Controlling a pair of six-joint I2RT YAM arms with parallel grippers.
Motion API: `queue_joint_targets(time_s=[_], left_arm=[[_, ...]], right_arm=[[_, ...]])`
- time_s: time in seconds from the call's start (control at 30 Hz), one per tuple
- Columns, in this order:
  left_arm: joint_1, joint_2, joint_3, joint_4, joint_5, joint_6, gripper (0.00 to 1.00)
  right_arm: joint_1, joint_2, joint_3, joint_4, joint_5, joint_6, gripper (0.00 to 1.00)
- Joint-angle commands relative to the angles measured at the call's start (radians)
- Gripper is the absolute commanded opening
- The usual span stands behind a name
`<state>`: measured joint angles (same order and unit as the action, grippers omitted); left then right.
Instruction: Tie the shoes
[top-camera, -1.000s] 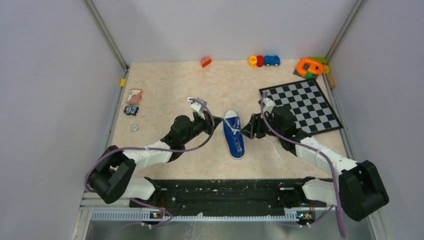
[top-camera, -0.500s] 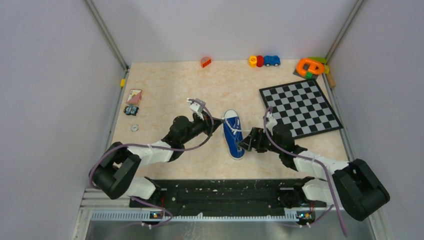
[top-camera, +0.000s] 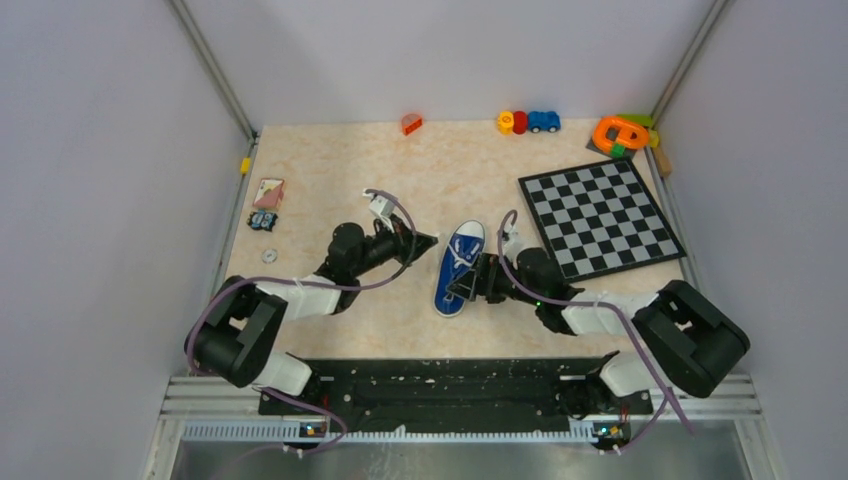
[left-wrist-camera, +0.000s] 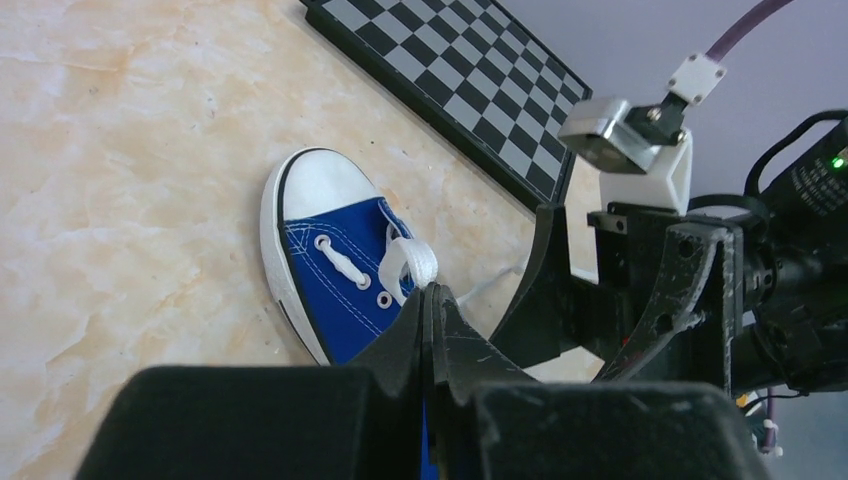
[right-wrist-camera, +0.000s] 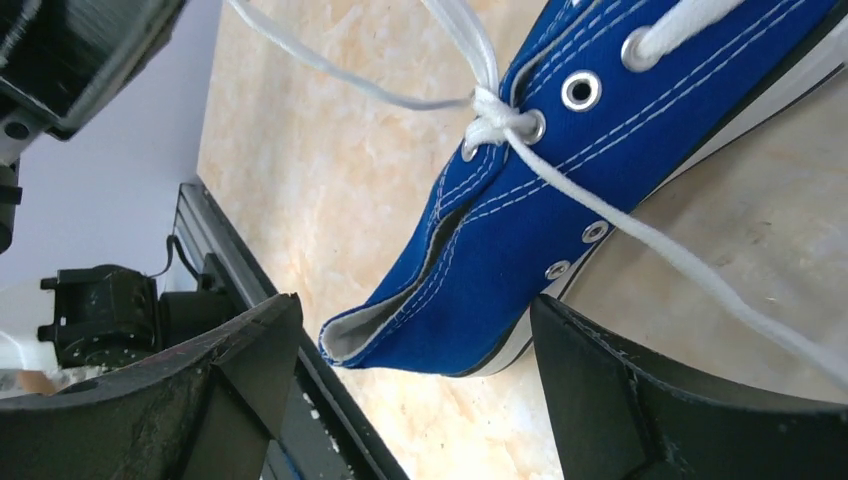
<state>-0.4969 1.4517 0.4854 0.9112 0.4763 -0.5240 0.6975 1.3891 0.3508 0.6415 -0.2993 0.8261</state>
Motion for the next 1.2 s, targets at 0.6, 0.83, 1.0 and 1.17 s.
queue_joint_targets(time_s=[0.6,0.83,1.0,1.17], left_arm=[[0.008,-0.060,0.115,-0.271,0.144,0.258,0.00],[0.009,-0.045,0.128,-0.275,0.153,0.266,0.00],[0.008,-0.047,0.124,-0.273,0.155,0.263,0.00],[0.008,-0.044,0.122,-0.275,0.156,0.260,0.00]], right_arm=[[0.005,-0.066,0.386,-0.379,0.170,-0.594,0.34],[0.004,0.044,0.427,-0.357,0.143,-0.683,0.37],[0.004,0.090,0.416,-0.286,0.137,-0.683,0.39],[0.004,0.121,0.420,-0.220,0.142,-0.668,0.38]])
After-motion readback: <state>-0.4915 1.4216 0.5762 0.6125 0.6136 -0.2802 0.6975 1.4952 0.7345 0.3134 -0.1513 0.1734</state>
